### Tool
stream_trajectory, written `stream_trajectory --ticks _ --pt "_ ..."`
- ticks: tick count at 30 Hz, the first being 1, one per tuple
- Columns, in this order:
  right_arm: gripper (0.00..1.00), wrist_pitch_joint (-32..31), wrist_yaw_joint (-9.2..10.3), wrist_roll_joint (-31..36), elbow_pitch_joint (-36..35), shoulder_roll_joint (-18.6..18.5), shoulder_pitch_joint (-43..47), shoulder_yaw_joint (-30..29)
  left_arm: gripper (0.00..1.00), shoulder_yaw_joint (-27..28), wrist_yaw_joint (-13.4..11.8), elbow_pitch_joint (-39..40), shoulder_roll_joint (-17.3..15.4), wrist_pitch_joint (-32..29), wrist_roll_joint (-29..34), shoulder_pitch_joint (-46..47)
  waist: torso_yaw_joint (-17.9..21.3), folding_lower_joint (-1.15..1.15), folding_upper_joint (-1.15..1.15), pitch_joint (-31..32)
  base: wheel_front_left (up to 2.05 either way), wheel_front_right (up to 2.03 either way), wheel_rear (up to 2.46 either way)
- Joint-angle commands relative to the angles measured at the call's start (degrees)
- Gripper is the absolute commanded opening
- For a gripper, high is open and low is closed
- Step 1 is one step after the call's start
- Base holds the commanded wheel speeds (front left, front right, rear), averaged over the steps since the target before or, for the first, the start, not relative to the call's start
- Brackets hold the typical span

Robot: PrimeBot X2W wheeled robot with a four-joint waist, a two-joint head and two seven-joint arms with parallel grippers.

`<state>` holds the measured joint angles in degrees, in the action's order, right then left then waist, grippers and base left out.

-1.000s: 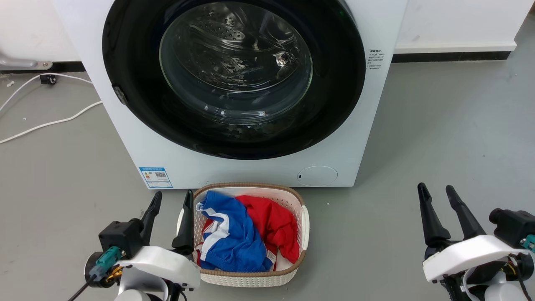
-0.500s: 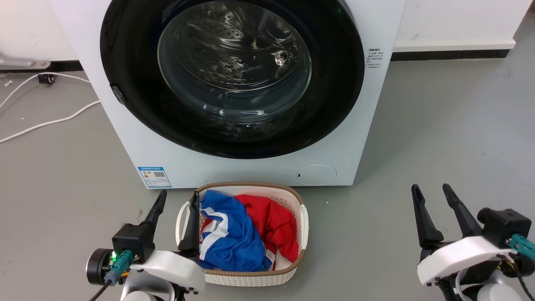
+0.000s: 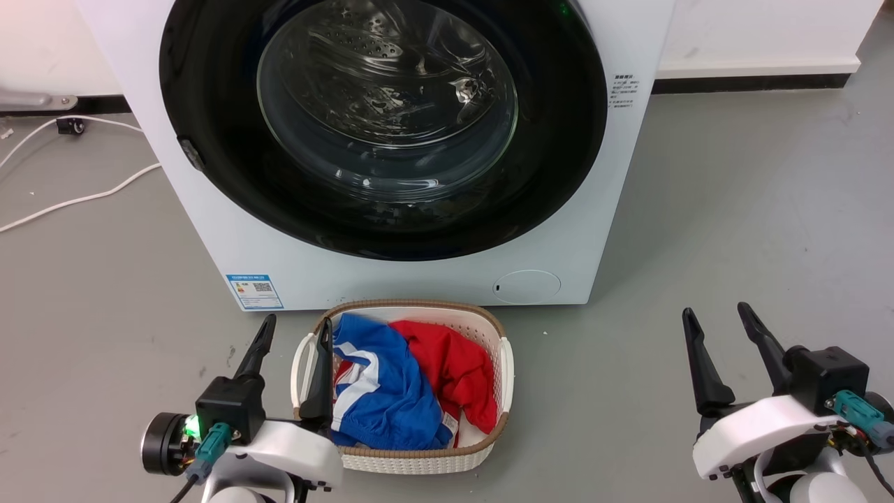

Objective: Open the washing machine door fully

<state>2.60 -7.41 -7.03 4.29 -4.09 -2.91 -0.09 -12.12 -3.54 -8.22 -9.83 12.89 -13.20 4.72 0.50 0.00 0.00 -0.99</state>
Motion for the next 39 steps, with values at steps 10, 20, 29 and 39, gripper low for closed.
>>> stream_trajectory --ticks 10,20,29,39 --pt "1.0 1.0 -0.12 5.2 -0.9 0.4 0.3 0.1 1.0 1.3 0.6 -0.9 0.8 1.4 3.4 -0.3 0.1 0.0 0.0 -0.3 0.0 0.0 0.0" --pt "1.0 1.8 -0.08 8.5 -1.3 0.8 0.7 -0.4 1.0 2.3 1.7 -2.0 1.9 2.4 6.3 -0.7 0.1 0.0 0.0 -0.3 0.0 0.0 0.0" --pt "1.0 2.1 -0.08 6.9 -0.9 1.1 0.6 -0.8 1.0 3.7 2.6 -2.6 2.8 2.4 5.2 -0.8 0.1 0.0 0.0 -0.2 0.0 0.0 0.0" --pt "1.0 2.5 -0.08 6.1 0.2 1.2 -0.1 -0.6 1.0 4.9 3.5 -3.5 3.6 2.3 5.5 -0.8 0.0 0.0 0.0 -0.1 0.0 0.0 0.0"
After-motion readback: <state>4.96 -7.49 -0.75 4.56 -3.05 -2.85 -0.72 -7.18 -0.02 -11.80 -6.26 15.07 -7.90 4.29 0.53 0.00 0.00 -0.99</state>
